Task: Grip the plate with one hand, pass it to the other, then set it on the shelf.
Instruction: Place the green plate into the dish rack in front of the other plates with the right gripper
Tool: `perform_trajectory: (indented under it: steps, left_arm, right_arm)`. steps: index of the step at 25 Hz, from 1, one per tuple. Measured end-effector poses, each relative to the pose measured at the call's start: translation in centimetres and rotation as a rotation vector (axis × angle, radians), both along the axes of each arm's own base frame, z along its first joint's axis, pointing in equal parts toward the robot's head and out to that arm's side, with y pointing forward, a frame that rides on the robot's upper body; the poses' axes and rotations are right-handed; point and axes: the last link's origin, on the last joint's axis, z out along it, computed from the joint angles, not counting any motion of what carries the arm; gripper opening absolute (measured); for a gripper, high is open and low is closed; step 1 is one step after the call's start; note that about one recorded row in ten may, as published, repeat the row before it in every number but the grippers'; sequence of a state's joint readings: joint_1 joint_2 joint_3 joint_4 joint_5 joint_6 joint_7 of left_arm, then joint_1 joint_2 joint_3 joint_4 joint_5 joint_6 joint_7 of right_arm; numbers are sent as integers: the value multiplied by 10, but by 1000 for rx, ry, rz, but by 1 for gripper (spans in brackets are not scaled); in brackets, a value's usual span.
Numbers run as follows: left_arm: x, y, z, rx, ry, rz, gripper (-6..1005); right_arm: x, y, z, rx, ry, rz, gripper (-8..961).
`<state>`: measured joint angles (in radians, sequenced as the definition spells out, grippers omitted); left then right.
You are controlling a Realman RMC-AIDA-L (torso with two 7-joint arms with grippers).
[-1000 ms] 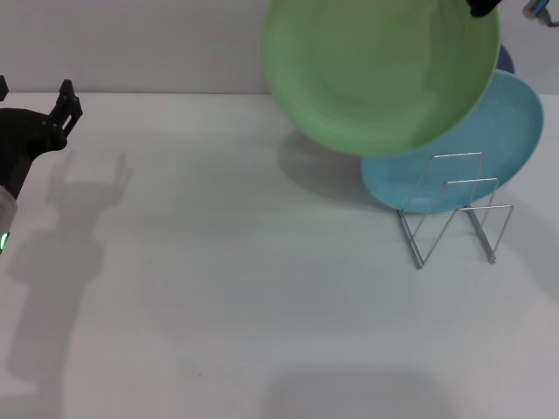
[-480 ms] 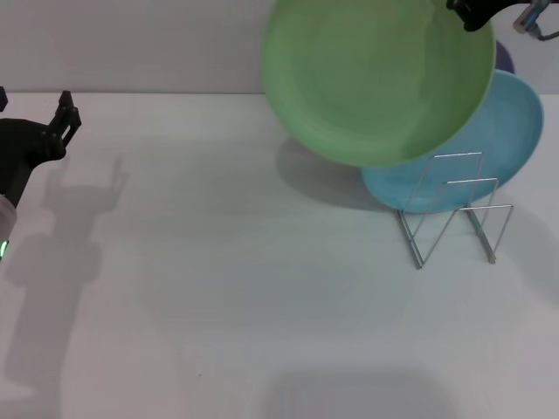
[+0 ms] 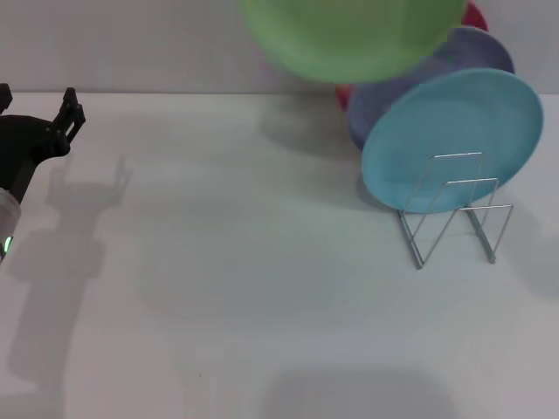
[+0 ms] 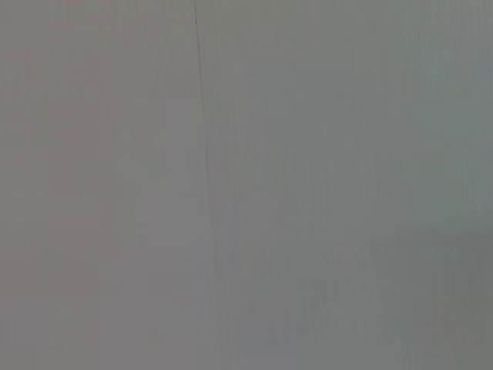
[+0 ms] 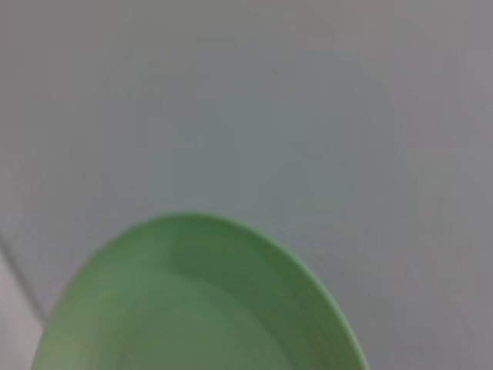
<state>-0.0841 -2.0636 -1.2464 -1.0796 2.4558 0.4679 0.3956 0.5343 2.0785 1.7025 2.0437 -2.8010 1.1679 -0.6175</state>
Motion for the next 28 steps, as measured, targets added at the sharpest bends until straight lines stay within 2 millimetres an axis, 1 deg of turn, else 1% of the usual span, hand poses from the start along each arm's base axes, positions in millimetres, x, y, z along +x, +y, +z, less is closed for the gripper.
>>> perform_trajectory:
  steps: [1, 2, 6, 9, 11, 13, 17, 21, 22, 26, 28]
  left_arm:
    - [0, 2, -1, -3, 3, -1, 820]
    - [0, 3, -2, -6, 5, -2, 820]
    - [0, 5, -3, -10, 8, -3, 819]
    - [3, 8, -4, -14, 11, -9, 819]
    - [3, 8, -4, -15, 12, -10, 819]
    - [3, 8, -4, -15, 13, -11, 819]
    - [3, 9, -5, -17, 14, -12, 819]
    - [4, 12, -6, -22, 19, -14, 819]
    - [4, 12, -6, -22, 19, -14, 819]
    - [3, 14, -8, -29, 24, -14, 820]
    - [4, 15, -8, -30, 21, -16, 820]
  right_arm:
    - [-7, 1, 3, 28, 54, 51, 41]
    - [-7, 1, 3, 28, 54, 51, 41]
    - [-21, -3, 7, 60, 192, 173, 41]
    - [-24, -5, 6, 83, 214, 216, 41]
    - [-25, -13, 0, 133, 211, 305, 41]
    - [-25, -16, -2, 150, 207, 332, 41]
    - [-23, -28, -11, 201, 211, 409, 40]
    - [-15, -36, -20, 197, 250, 409, 40]
    - [-15, -36, -20, 197, 250, 409, 40]
    - [-3, -40, -30, 216, 281, 405, 40]
    - [0, -41, -31, 222, 281, 403, 41]
